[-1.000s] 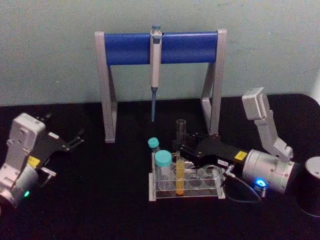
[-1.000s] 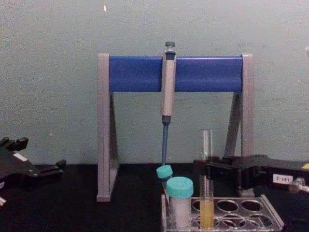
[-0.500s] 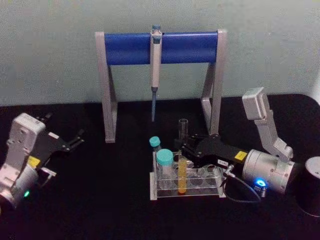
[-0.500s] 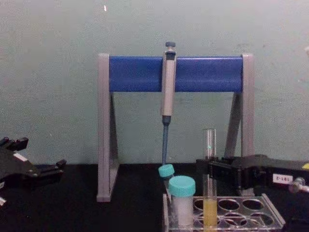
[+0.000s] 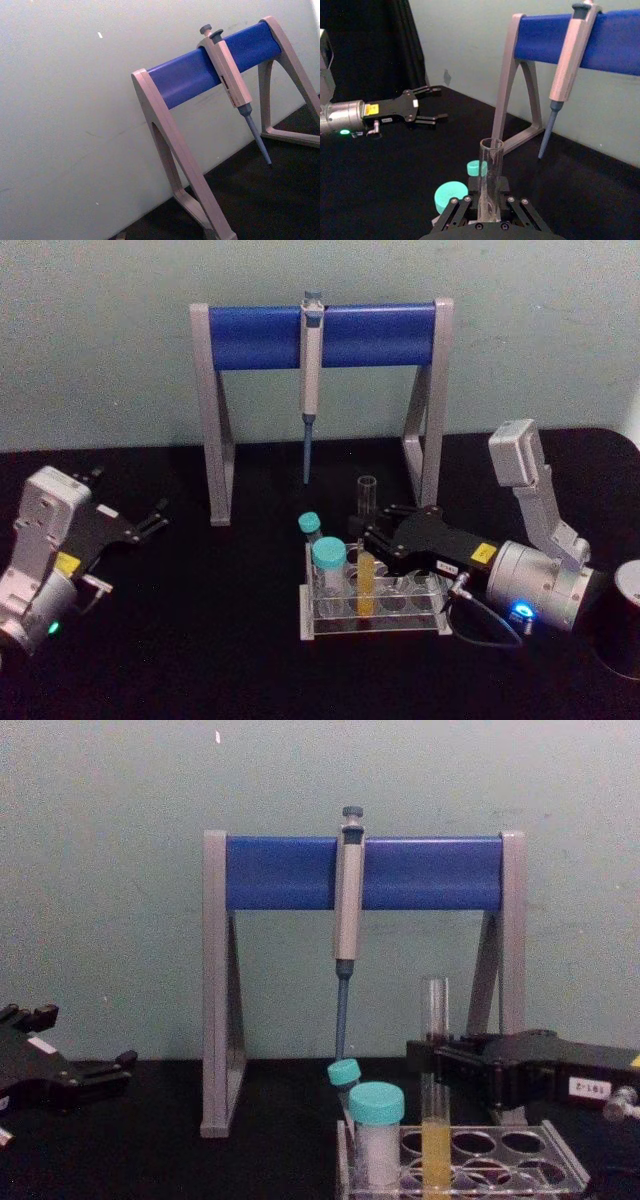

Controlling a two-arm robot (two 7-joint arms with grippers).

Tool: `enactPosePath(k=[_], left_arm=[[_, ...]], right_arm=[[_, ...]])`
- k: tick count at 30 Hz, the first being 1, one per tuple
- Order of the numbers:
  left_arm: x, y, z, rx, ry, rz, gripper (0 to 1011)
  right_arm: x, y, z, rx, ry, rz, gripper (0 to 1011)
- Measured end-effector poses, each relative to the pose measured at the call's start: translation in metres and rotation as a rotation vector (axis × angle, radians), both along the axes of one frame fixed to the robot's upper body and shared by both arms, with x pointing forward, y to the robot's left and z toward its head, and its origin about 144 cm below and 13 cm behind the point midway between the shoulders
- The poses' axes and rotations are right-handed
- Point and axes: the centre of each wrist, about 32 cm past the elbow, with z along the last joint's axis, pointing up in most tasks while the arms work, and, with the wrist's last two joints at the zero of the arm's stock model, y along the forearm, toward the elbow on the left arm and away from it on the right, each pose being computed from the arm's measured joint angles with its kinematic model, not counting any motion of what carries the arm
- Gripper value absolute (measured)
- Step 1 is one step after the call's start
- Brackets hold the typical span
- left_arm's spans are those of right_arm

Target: Pick up the test tube from the test tube rack, shake it, then place it back into the test tube rack.

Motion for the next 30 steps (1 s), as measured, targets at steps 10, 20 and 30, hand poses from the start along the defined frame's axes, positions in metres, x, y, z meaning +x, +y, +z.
enactPosePath(k=[10, 20, 30], left_arm=[[0.0, 0.0, 0.0, 0.0, 0.0, 0.0, 1001], [0.0, 0.0, 0.0, 0.0, 0.0, 0.0, 1001], [0.0, 0.0, 0.0, 0.0, 0.0, 0.0, 1001]], right_arm=[[-0.008, 0.002, 0.003, -0.005, -0.037, 0.013, 234], [-0.015, 0.002, 0.015, 0.003, -0.082, 0.024, 235], [-0.019, -0.002, 0.032, 0.006, -0.139, 0.02, 235]])
